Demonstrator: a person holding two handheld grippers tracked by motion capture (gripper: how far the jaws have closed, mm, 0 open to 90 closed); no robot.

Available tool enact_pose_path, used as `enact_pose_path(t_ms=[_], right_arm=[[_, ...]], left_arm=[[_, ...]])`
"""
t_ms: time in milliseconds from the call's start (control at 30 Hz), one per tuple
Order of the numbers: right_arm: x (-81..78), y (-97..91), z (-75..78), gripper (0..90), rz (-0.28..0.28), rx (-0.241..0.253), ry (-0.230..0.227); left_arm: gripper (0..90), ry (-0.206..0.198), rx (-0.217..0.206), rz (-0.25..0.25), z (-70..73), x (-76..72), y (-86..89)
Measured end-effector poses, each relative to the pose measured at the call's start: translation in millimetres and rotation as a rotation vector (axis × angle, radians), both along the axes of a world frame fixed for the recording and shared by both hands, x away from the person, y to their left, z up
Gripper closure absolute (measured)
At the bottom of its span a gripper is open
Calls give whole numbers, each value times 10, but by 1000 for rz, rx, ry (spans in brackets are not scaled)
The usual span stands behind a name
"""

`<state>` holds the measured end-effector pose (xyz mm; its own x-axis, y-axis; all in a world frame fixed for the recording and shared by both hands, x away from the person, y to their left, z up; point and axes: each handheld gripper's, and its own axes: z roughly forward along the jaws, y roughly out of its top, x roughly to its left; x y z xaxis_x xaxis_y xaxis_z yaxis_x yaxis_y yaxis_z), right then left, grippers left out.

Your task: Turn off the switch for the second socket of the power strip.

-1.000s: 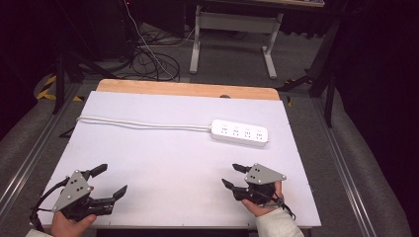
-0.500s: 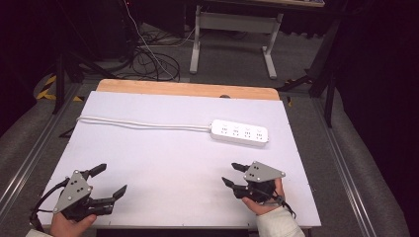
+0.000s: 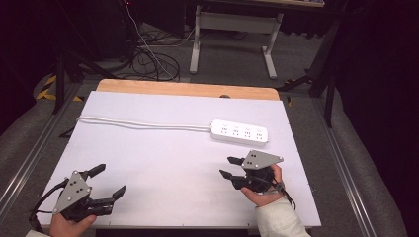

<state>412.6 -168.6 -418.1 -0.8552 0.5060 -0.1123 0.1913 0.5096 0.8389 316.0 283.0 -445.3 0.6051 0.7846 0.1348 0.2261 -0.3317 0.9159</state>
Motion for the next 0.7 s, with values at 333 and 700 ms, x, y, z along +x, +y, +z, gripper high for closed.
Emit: enact_pose_path(t_ms=[333,700], right_arm=[[135,31,191,550,-3,-7,-16],[369,77,373,580,-17,-38,-27]], left_arm=[[140,-1,2,20,-2,-47,27],[140,-1,-1,20,-6,-43,27]])
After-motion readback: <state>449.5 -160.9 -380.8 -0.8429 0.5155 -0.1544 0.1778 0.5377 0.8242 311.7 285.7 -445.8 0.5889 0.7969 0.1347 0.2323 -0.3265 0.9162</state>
